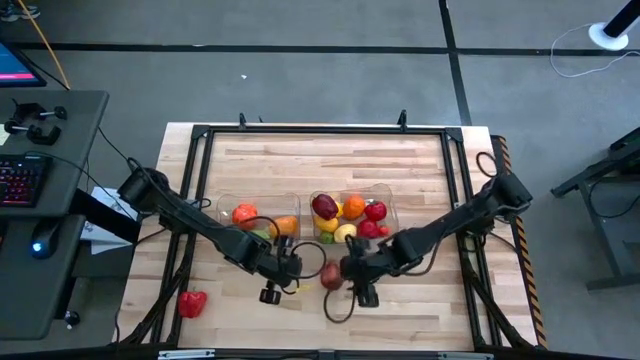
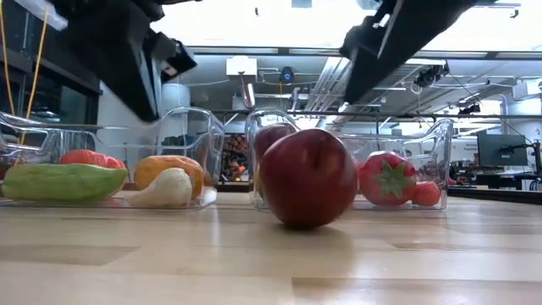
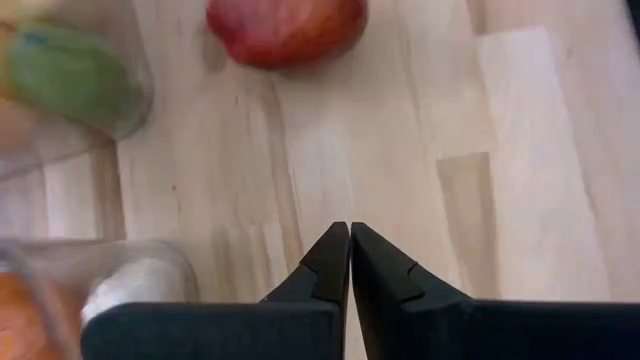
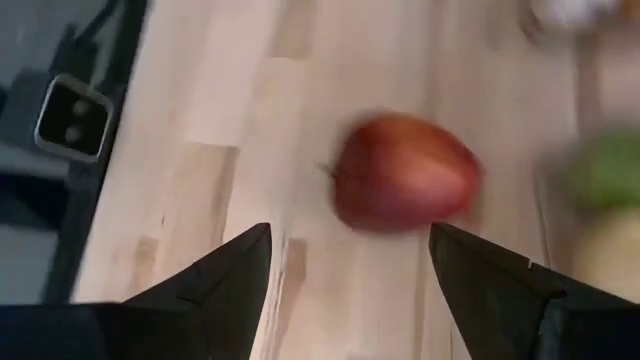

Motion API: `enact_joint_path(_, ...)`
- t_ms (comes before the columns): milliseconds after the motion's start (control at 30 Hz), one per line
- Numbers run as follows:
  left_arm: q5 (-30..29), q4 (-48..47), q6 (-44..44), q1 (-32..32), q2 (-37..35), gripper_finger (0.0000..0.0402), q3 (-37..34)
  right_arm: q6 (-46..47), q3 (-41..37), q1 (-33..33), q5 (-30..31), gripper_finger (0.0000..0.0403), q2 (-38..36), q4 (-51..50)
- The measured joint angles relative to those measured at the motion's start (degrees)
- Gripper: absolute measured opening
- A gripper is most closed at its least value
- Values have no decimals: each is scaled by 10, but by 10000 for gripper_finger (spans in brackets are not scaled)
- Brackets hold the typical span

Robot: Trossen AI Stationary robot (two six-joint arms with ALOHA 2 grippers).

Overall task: Sort produce into baskets
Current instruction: Put the red apple into the right transparent bin

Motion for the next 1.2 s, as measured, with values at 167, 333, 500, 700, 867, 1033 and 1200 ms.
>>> enact_joint_path(167, -29, 1, -37, -1, -47, 1, 0, -146, 0, -7, -2, 267, 33, 72)
enact_joint_path(333, -109, 2, -88, -10, -108, 0, -15, -165, 32, -26, 18, 267, 54, 74)
enact_joint_path(500, -131, 1, -161, -10, -150, 0, -56, -75, 68, -33, 43, 267, 62, 25)
enact_joint_path(700, -132, 31, -213, -13, -159, 0, -97, 144, 87, -21, 88, 266, 62, -80)
enact_joint_path(867, -134, 114, -220, -10, -159, 0, -131, 151, 88, 1, 119, 266, 72, -51)
enact_joint_path(1033, -132, 132, -211, -1, -159, 0, -135, 81, 88, 11, 166, 266, 90, -37)
enact_joint_path(1200, -125, 135, -201, 3, -159, 0, -135, 76, 88, -5, 135, 266, 117, -31)
